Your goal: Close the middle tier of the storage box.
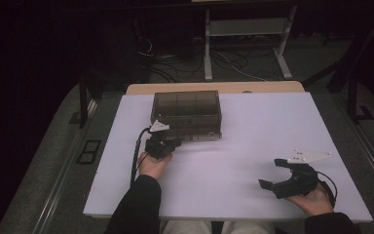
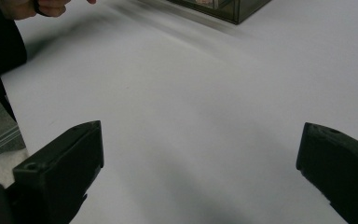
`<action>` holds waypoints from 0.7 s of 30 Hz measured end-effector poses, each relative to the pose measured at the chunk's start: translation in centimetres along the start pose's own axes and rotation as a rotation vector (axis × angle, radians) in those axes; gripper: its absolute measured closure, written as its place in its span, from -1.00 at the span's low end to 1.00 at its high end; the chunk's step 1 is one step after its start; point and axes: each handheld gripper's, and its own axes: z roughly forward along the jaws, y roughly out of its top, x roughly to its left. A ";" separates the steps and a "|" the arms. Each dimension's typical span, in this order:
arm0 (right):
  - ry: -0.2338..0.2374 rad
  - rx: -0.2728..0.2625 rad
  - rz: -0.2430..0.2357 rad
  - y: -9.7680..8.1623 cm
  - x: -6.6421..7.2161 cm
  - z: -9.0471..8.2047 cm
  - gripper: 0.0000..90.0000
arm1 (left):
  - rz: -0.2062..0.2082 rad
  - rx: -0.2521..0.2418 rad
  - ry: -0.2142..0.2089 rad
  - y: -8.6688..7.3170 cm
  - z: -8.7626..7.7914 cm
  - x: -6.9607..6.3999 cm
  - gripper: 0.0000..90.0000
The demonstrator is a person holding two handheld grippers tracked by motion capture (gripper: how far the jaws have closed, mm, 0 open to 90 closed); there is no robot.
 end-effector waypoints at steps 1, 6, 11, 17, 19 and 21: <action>0.000 0.001 0.001 0.0 0.0 0.0 -1.00 | -0.004 -0.001 0.002 0.0 0.0 0.0 0.98; 0.000 0.001 -0.001 0.0 0.0 0.0 -1.00 | -0.016 -0.010 0.003 0.0 0.2 0.3 0.98; 0.001 0.002 0.002 0.0 0.0 0.0 -1.00 | -0.021 -0.009 0.006 0.1 0.4 0.4 0.98; 0.000 0.001 0.000 0.0 0.0 0.0 -1.00 | -0.025 -0.014 0.010 0.4 0.6 0.6 0.98; 0.000 0.002 0.002 0.0 0.0 0.0 -1.00 | -0.027 -0.018 0.008 0.4 0.6 0.6 0.98; 0.001 0.003 0.002 0.0 0.0 0.0 -1.00 | -0.026 -0.015 0.009 0.5 0.7 0.7 0.98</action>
